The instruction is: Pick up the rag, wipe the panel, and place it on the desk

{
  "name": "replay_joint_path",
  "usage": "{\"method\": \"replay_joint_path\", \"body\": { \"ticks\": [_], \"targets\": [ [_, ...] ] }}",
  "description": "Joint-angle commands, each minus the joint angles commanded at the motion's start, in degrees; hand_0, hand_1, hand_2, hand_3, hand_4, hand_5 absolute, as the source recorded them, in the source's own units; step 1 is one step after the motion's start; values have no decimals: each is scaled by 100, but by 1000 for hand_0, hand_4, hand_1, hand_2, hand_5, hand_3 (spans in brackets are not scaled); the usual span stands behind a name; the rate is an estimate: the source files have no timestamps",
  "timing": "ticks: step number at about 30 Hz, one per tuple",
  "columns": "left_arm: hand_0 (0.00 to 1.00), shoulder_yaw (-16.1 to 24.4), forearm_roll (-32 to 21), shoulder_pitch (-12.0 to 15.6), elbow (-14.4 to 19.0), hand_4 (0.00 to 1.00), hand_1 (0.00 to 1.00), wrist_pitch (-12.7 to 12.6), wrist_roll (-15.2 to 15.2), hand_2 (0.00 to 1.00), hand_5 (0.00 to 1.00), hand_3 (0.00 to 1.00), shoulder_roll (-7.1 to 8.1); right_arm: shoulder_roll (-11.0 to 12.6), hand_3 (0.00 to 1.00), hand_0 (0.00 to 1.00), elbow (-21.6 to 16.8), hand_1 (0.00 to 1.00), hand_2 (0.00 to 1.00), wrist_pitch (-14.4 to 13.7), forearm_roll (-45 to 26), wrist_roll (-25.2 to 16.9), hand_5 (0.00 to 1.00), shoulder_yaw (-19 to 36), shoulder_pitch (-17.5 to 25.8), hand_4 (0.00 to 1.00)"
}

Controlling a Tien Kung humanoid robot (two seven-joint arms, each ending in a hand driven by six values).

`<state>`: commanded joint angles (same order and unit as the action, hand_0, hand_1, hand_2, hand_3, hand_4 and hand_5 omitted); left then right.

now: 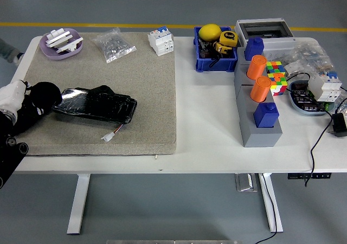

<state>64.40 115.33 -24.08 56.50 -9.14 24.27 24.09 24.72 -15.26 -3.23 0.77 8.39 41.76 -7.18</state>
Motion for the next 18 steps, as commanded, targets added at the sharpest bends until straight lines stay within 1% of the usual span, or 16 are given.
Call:
{"method": "replay_joint_path", "body": {
  "ticks": [5, 6, 9, 13, 15, 18],
  "targets": [
    [703, 96, 8, 38, 197, 949, 783, 141, 131, 837, 78, 783, 63, 1, 562, 750, 6, 623, 626, 2, -3, -3, 419, 14, 0, 905],
    [708, 115, 16, 47, 229, 969, 791, 171, 157, 842, 97, 791, 77, 1, 561, 750, 5, 623, 624, 4, -2, -4, 419, 12, 0, 904],
    [708, 175, -7, 80, 313, 969, 791, 257, 206, 842, 97, 791, 114, 0, 561, 750, 6, 623, 624, 4, -1, -8, 419, 11, 1, 904],
    [711, 351, -113, 197, 540, 972, 796, 434, 295, 856, 103, 796, 156, 4, 561, 750, 6, 623, 623, 2, 12, -8, 419, 19, 3, 903],
    [711, 570, -159, 314, 778, 972, 796, 516, 326, 856, 103, 796, 181, 6, 561, 750, 7, 623, 623, 1, 18, -6, 419, 23, 9, 903],
    [718, 936, -312, 492, 1154, 978, 801, 525, 304, 857, 116, 799, 216, 5, 561, 752, 9, 623, 622, 1, 22, -1, 418, 22, 23, 903]
  ]
}}
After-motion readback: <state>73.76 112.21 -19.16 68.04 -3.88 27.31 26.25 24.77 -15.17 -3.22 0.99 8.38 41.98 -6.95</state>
